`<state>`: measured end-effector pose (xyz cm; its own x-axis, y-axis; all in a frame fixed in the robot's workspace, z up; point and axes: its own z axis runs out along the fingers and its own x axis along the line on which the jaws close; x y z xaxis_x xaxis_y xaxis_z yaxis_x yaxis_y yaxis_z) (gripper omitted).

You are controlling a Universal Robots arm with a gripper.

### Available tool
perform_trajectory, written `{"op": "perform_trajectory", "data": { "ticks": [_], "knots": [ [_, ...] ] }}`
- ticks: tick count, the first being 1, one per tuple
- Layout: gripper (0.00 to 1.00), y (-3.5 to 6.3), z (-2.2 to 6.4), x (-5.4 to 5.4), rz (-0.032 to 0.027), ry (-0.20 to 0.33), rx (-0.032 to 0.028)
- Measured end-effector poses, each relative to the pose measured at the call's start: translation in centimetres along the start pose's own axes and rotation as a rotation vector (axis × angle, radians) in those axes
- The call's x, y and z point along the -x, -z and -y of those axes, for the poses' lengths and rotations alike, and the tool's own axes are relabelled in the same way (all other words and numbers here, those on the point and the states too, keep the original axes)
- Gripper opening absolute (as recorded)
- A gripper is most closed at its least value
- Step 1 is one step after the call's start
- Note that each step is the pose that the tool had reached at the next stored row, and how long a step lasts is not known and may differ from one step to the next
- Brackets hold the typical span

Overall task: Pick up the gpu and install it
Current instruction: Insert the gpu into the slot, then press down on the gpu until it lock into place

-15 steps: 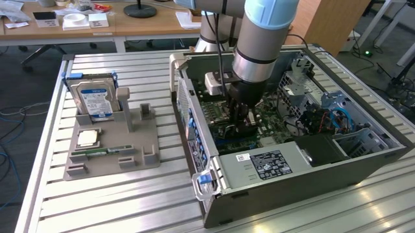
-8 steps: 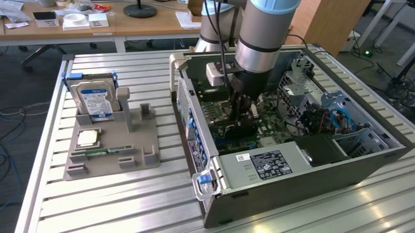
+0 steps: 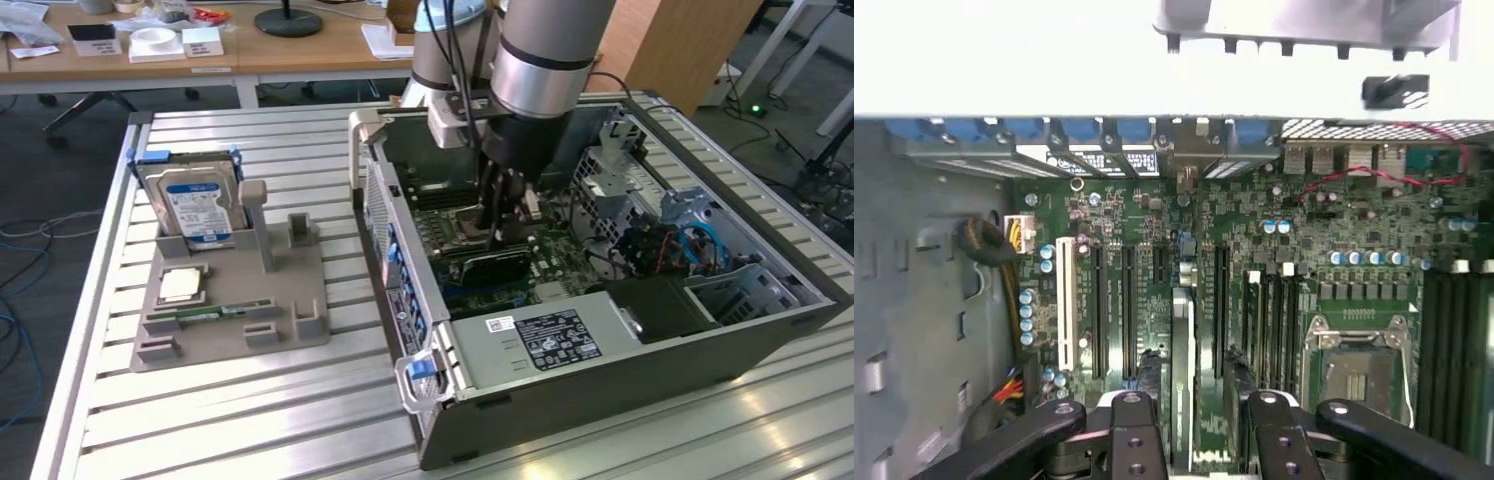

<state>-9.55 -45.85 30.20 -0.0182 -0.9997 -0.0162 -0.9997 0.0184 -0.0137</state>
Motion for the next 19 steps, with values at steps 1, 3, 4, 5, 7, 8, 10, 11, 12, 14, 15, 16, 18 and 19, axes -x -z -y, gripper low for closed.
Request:
{"op": "perform_trajectory", "data": {
  "ticks": [1,3,4,5,7,8,10,11,12,14,15,16,18,19],
  "knots": [
    [0.39,0.19,0.00,0.00,0.0000,0.000,0.0000],
    [0.39,0.32,0.00,0.01,0.0002,0.000,-0.0001],
    [0.39,0.32,0.00,0.01,0.0004,0.000,-0.0003],
    [0.39,0.33,0.01,0.01,0.0004,0.000,-0.0002],
    [0.39,0.35,0.00,0.01,0.0000,0.000,-0.0001],
    [0.39,0.35,0.01,0.01,0.0000,0.000,0.0000],
    [0.39,0.35,0.00,0.00,0.0000,0.000,-0.0001],
    [0.39,0.35,0.00,0.00,0.0000,0.000,-0.0001],
    [0.39,0.35,0.00,0.01,0.0000,0.000,0.0000],
    [0.39,0.35,0.00,0.00,0.0001,0.000,-0.0001],
    [0.39,0.34,0.01,0.01,0.0000,0.000,-0.0001],
    [0.39,0.35,0.00,0.01,0.0001,0.000,-0.0001],
    [0.39,0.35,0.01,0.01,0.0000,0.000,-0.0001],
    [0.39,0.35,0.01,0.01,0.0000,0.000,-0.0001]
  ]
}}
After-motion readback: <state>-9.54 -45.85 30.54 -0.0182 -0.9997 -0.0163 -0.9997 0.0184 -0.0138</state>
